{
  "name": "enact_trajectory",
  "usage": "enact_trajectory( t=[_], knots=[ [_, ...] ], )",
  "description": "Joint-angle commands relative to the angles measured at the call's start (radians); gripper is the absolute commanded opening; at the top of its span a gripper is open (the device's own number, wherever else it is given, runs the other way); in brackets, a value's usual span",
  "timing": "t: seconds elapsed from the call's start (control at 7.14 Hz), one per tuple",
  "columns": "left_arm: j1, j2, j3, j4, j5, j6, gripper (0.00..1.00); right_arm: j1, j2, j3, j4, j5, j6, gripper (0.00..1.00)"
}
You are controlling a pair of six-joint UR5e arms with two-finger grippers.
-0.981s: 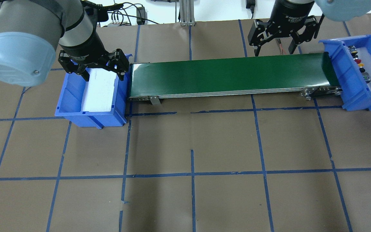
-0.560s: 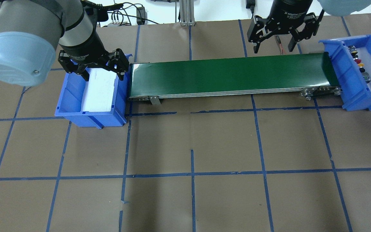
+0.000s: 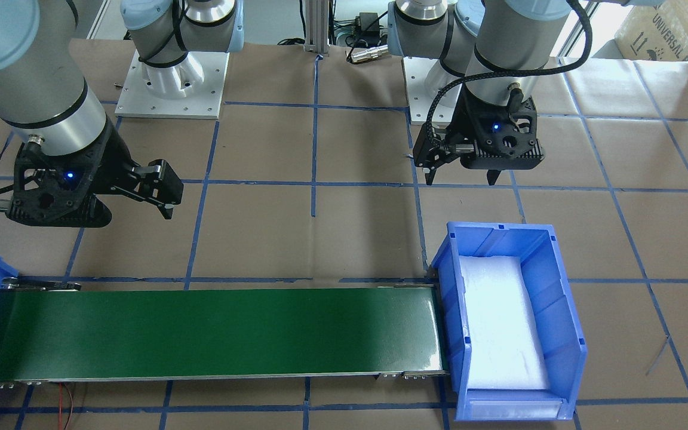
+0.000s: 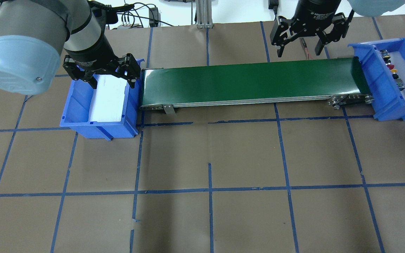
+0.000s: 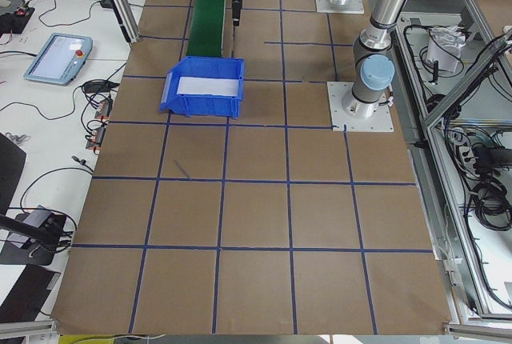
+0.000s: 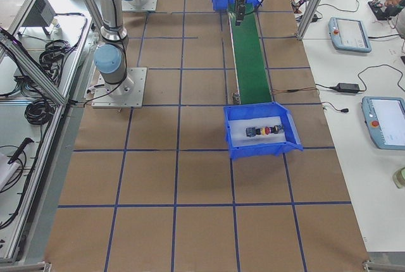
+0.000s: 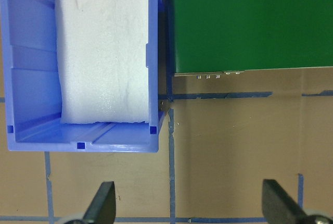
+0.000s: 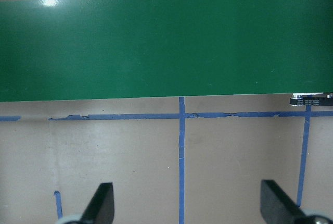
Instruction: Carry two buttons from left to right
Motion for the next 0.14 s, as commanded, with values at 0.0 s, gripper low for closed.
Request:
enact_trajectory(
  t=[0.0],
  knots=[
    [0.0,0.0,-0.001,0.0,0.0,-0.001,1.0,0.0,0.01,-0.022,0.0,0.002,-0.002,1.0]
  ],
)
